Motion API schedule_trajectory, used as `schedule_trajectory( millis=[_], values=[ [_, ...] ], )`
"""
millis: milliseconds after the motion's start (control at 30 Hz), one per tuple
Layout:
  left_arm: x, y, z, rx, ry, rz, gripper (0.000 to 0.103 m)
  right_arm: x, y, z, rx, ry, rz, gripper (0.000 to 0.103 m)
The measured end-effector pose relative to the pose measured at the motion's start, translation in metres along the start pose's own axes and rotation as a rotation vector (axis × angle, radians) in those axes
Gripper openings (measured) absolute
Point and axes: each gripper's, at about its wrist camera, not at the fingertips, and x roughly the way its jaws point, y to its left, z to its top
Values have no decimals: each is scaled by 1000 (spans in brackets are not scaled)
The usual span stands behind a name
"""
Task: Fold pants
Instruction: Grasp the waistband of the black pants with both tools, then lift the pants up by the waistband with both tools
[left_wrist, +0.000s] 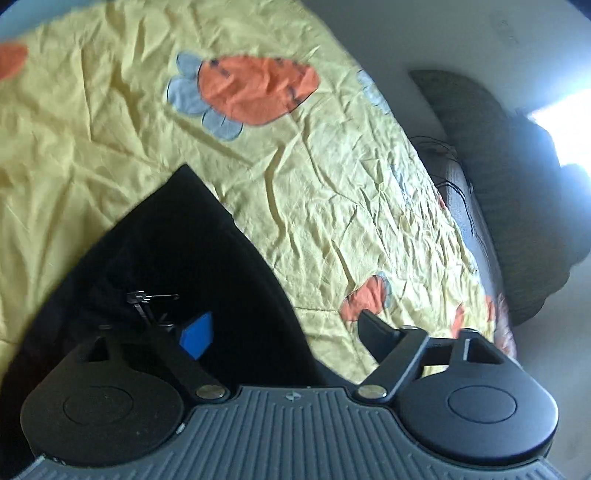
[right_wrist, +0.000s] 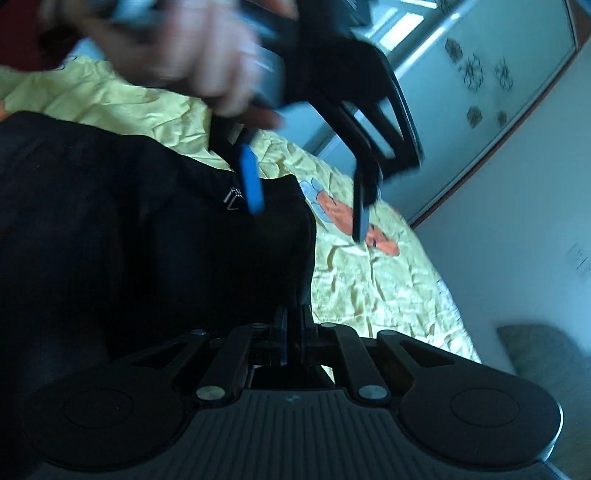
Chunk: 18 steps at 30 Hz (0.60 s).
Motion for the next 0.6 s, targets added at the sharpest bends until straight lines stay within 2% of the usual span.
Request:
schedule_trajectory(
  millis=[67,100,133,167,200,333,467,500,533,600],
  values=[
    [8,3,4,-42,26,-5,53,0,1,0,-9,-3,-13,6],
    [12,4,4,-51,42,-4,50,-1,0,0,0,-5,-12,6],
    [15,6,4,-55,52,-11,38,-1,0,0,8,-10,-14,6],
    [17,9,3,-70,56,-10,18,-1,-1,0,14,-17,-18,6],
    [18,12,1,-84,47,-1,10,-2,-2,1,23,-21,-19,6],
    [3,17,-20,-42,-48,-15,6,2,-10,2,70,-7,-27,7],
    [-17,13,-44,5,-114,-34,6,7,-18,4,112,-10,-61,24],
    [-22,12,-50,16,-132,-41,6,13,-23,4,125,14,-57,28],
    [-27,11,-55,23,-147,-44,6,19,-27,4,138,42,-51,37],
    [-35,11,-64,38,-174,-54,6,21,-30,6,145,22,-34,36]
  ],
)
